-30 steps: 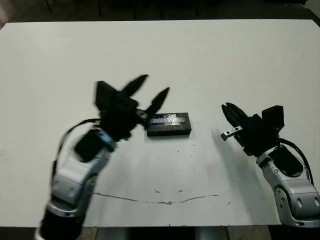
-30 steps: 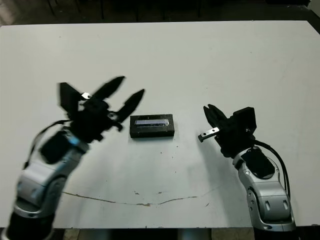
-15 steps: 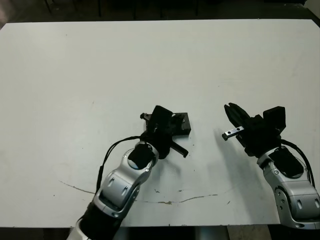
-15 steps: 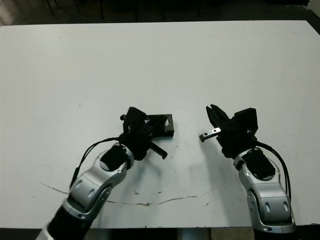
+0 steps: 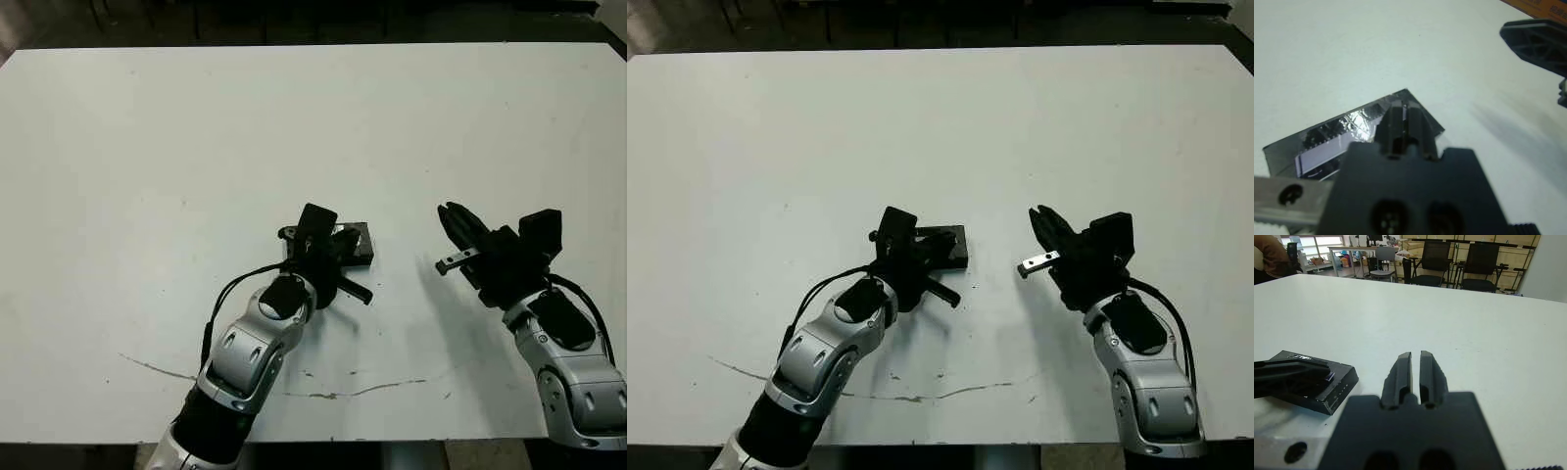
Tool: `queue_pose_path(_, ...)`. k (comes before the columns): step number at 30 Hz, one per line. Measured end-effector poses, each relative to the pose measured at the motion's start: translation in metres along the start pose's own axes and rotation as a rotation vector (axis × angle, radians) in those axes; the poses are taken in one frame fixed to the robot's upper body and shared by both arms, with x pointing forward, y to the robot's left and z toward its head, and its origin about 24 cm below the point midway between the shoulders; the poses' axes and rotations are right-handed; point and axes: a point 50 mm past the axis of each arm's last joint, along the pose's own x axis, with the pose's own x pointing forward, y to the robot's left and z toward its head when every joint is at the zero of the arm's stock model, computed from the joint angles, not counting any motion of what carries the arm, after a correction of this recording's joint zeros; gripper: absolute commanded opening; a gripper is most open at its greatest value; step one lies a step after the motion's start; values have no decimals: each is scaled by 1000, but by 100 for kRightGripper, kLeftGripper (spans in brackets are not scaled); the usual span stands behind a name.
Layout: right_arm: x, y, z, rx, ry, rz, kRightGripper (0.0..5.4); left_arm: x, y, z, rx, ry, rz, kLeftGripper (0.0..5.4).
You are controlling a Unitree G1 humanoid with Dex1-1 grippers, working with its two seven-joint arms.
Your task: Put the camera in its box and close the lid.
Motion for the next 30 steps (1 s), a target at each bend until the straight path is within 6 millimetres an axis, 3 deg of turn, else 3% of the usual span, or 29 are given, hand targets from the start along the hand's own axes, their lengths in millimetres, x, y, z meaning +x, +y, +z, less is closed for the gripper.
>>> queue_pose_path(6, 1, 2, 2, -7, -6, -2, 0, -28, 11, -2, -47, -78, 32, 1)
queue_pose_path(8, 1, 3, 3, -13, -11, -9, 0, -41, 26, 0, -13, -151, 81, 1)
queue_pose_path(16, 10, 9, 9, -19, -42, -46, 0, -89, 87, 38, 264, -592, 338, 1)
queue_pose_path(20, 18, 12, 11, -16, -62, -69, 0, -96, 116, 31, 306, -649, 469, 1)
queue_pose_path(24, 25, 14, 9, -82, -94, -80, 0, -94, 143, 23, 204, -648, 596, 1)
queue_pose_path(30, 31, 17, -5, -128, -106, -166, 0, -81, 153, 5, -1, -611, 633, 1)
